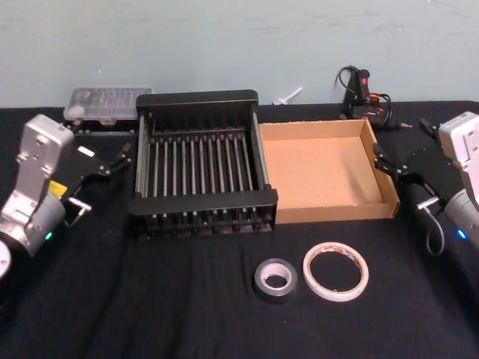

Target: Pick up the white tape and place it into the black box , Pick up the silver tape and place it into the brown box.

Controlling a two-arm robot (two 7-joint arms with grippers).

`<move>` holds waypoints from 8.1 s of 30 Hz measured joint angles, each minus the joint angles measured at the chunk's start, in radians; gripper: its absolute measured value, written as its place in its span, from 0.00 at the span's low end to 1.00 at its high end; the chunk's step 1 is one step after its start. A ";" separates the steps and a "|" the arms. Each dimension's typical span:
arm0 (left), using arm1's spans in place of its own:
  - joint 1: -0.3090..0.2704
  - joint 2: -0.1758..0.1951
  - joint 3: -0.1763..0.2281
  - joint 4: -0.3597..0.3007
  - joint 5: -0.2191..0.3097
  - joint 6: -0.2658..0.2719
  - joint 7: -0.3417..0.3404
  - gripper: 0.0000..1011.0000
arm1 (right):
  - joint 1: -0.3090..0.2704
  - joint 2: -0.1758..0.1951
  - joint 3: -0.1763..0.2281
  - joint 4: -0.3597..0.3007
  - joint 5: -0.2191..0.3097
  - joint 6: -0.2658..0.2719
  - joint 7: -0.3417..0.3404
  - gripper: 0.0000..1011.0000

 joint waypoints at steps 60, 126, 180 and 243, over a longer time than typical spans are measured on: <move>0.000 0.000 0.000 0.000 0.000 0.000 0.000 0.99 | 0.000 0.000 0.000 0.000 0.000 0.000 0.000 0.99; 0.000 0.000 0.000 0.000 0.000 0.000 0.000 0.99 | -0.322 0.067 0.145 -0.361 0.124 0.191 0.146 0.99; 0.000 0.000 0.000 0.000 0.000 0.000 0.000 0.99 | -0.328 -0.013 0.152 -0.350 0.065 0.502 0.274 0.99; 0.000 0.000 0.000 0.000 0.000 0.000 0.000 0.99 | -0.314 -0.070 0.180 -0.325 -0.011 0.533 0.326 0.55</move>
